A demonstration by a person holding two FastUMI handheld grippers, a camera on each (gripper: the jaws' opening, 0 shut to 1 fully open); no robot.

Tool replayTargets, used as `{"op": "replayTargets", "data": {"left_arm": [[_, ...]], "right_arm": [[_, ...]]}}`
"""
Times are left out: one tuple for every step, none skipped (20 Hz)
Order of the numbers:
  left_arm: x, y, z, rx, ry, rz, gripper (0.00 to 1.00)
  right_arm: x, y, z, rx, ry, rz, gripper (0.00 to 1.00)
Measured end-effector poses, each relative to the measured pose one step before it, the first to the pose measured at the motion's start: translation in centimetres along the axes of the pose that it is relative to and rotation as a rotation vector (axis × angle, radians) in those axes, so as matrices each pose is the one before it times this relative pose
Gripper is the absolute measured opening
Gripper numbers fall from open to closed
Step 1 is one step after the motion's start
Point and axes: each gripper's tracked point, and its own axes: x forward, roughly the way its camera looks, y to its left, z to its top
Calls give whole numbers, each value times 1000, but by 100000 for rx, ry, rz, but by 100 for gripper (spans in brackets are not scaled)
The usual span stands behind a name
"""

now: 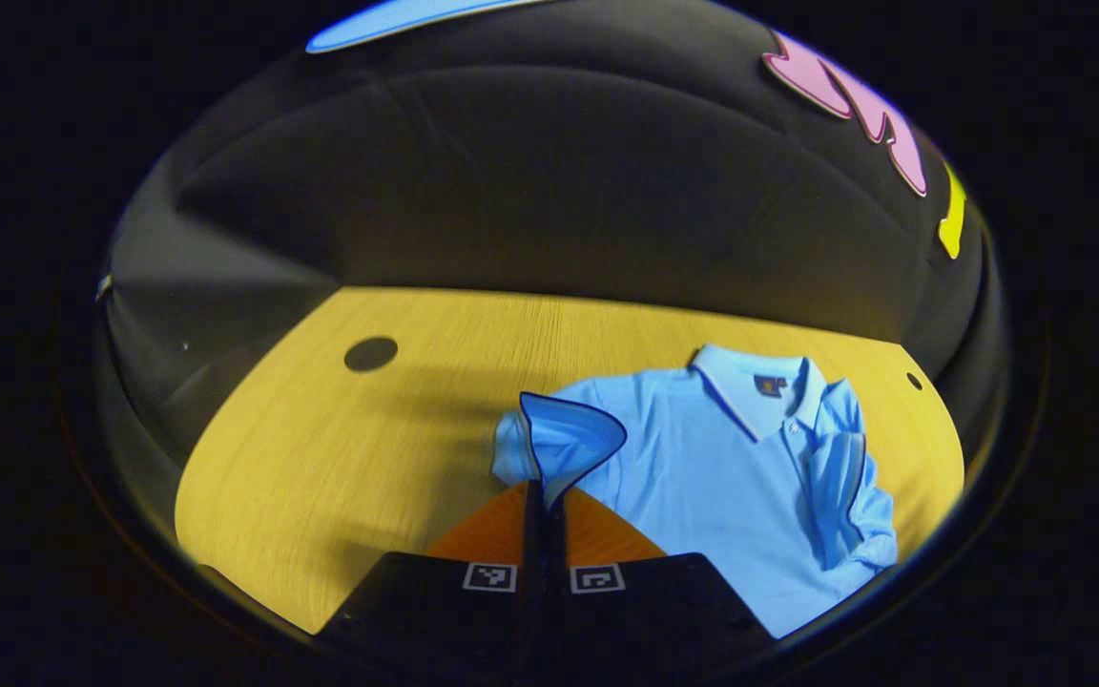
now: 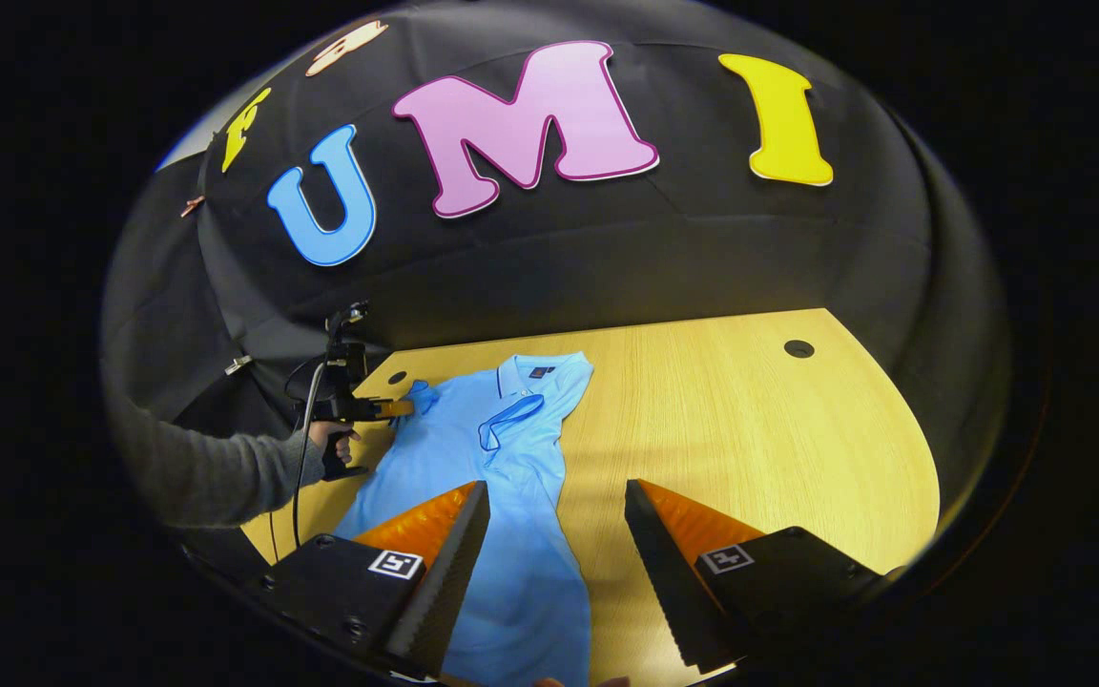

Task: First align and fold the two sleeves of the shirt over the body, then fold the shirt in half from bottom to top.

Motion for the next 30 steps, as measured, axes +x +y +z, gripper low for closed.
{"op": "replayTargets", "data": {"left_arm": [[-392,-869,506,1468,-1281,-1337,6],[-465,-907,508,1729,-808,-1092,6],[-309,-1171,489,794,-849,-2148,6],[-312,-1212,561,517,-1194,-1502,6],[-88,-1102,383,323,-1147,-1637,6],[-179,-1150,339,485,-858,-1524,6],[-141,-1337,216,1044,-742,-2019,6],[-192,-1278,176,1547,-519,-1819,6],[4,-1483,-72,1915,-106,-2272,6],[-60,-1375,-187,2261,227,-1864,6],[119,-1298,-452,2417,761,-2093,6],[18,-1388,-417,2286,888,-2247,6],[177,-1392,-584,2479,1214,-2301,6],[151,-1263,-462,2227,1004,-2206,6],[235,-1232,-407,2058,1012,-2148,6],[195,-1240,-318,1907,742,-2210,6],[200,-918,-436,1754,1128,-1598,6],[204,-675,-336,1869,1062,-949,6],[500,-634,-542,1866,1453,-476,6],[392,-478,-314,1701,1287,-424,6],[510,-230,-366,1587,1430,317,6],[402,-251,-368,1124,1270,0,6],[135,-130,-207,990,1084,387,6],[246,-61,-171,684,1048,178,6],[208,-54,-227,708,1146,605,6],[201,-94,-135,708,870,569,6],[98,-82,-27,607,492,185,6],[199,-253,-42,367,681,-218,6],[13,-208,-185,-196,725,-601,7],[-88,-228,43,-627,167,-550,9]], "right_arm": [[-81,-112,2,400,-32,-142,89],[659,-657,-356,385,-210,-66,89],[-71,-101,43,312,-267,-146,89],[-139,-29,93,394,-586,43,89],[-119,-76,43,171,-80,58,89],[-90,-87,-91,61,-187,-231,89],[-101,-127,-32,-30,-109,-300,89],[-174,-183,-72,216,-184,-242,90],[-245,-82,-36,342,-62,-176,89],[-132,-81,-127,168,-124,-165,89],[-178,-183,-123,112,1,-408,89],[-191,-233,-126,334,-52,-325,89],[-38,-174,-10,445,-198,-310,89],[-87,-113,-57,561,-79,-246,89],[-97,-207,-112,432,-41,-410,89],[-47,-232,-16,339,-46,-417,89],[-149,-109,-119,405,69,-277,89],[-72,-114,-323,392,-310,-267,89],[-45,-92,-74,186,8,-250,89],[-95,-75,-225,166,-71,-230,89],[-95,-52,-116,239,123,-207,89],[-60,-32,-127,284,74,-173,89],[-47,-69,13,295,-57,-141,89],[-37,-18,-70,66,8,-125,89],[9,-102,-73,-47,1,-166,90],[-3,0,-211,-60,-54,-34,89],[7,-22,-17,63,84,-55,90],[-5,-2,-126,167,177,-143,89],[-81,-29,66,267,-161,-81,89],[-58,-57,-45,205,-72,-191,89]]}}
